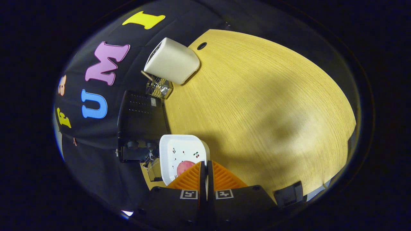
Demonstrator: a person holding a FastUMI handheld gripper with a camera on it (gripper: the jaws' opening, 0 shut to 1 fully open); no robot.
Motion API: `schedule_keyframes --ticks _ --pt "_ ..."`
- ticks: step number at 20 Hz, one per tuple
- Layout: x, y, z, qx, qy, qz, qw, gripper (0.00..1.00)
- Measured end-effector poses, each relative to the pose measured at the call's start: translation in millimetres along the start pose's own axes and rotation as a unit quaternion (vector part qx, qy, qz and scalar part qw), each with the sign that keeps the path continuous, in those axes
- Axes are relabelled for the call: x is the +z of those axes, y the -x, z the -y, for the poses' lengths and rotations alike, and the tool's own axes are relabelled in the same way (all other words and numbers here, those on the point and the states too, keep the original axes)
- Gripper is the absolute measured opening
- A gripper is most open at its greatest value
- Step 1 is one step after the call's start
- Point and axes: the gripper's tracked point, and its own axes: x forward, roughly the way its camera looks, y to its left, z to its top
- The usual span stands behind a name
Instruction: Open the toaster oven, put the food inside, and close the toaster oven door.
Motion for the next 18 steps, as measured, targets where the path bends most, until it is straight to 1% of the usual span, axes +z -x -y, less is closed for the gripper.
schedule_keyframes --ticks 8,14,18 --pt "-64.9 3.1 -44.1 0.010 -0.011 0.041 0.999 0.05" --pt "-114.9 -15.7 -82.1 0.021 -0.014 0.040 0.999 0.05" --pt "-132.9 -34.0 -108.0 0.029 -0.009 0.035 0.999 0.05"
